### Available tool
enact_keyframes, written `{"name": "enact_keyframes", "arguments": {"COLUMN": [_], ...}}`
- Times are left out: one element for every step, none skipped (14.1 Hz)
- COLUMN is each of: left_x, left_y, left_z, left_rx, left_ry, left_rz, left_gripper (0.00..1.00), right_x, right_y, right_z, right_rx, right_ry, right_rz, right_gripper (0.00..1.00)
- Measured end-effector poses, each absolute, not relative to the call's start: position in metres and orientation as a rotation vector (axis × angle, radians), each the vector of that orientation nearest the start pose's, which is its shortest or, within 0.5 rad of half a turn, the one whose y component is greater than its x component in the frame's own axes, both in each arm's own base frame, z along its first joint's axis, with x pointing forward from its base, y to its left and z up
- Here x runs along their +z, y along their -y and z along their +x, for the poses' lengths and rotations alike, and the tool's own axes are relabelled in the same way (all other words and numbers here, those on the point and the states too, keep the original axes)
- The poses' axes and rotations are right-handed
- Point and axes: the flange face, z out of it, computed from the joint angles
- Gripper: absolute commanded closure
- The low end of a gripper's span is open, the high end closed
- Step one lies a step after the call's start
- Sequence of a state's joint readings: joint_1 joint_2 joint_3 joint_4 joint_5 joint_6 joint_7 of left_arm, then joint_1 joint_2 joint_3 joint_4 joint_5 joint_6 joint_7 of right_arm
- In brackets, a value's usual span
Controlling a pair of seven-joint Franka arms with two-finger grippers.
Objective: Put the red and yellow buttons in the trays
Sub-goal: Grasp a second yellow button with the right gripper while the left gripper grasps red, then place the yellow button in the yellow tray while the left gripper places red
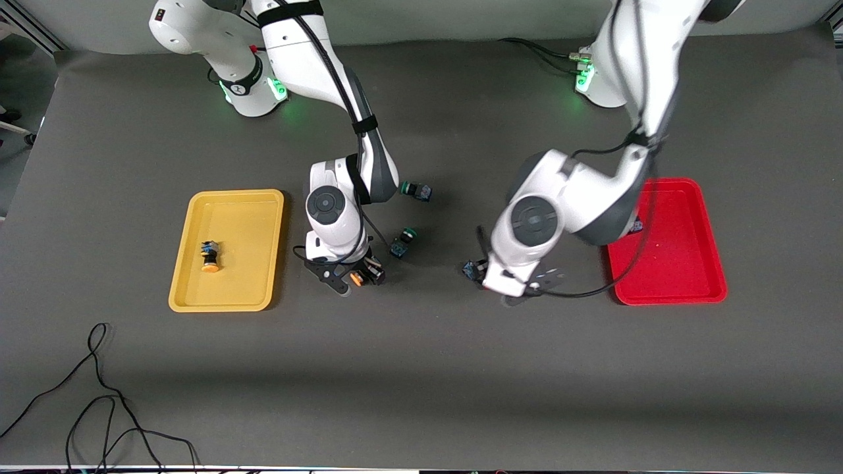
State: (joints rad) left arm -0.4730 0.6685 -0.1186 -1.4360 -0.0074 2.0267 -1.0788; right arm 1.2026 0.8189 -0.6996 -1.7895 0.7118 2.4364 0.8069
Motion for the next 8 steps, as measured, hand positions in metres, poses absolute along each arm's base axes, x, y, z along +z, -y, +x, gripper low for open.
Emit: {"name": "enact_keyframes", "arguments": {"left_x": [0.279,0.265,0.251,0.24,0.23,0.222,0.213,0.205], "left_y": [0.391,0.391,0.39,0.391,0.392,0.394,0.396,0.398], "left_z": [0.603,0.605,0.607,0.606,0.604,0.601,0.598,0.595], "left_rx": [0.186,0.205,0.222,0.235,0.244,0.246,0.238,0.227], "left_ry": [0.853,0.891,0.914,0.921,0.922,0.922,0.923,0.923], "left_rz": [-3.048,-3.053,-3.052,-3.049,-3.046,-3.047,-3.052,-3.06], "left_gripper": [0.0,0.0,0.0,0.0,0.01,0.02,0.02,0.04], "right_x": [0.183,0.184,0.184,0.187,0.192,0.204,0.224,0.247], "right_y": [-0.348,-0.345,-0.342,-0.338,-0.335,-0.331,-0.323,-0.312], "right_z": [0.555,0.557,0.559,0.562,0.565,0.569,0.574,0.58], "right_rx": [-0.136,-0.135,-0.133,-0.121,-0.09,-0.054,-0.007,0.041], "right_ry": [-0.993,-0.979,-0.966,-0.953,-0.945,-0.938,-0.917,-0.876], "right_rz": [-2.929,-2.933,-2.935,-2.939,-2.946,-2.949,-2.953,-2.96], "right_gripper": [0.79,0.79,0.79,0.79,0.79,0.79,0.79,0.79]}}
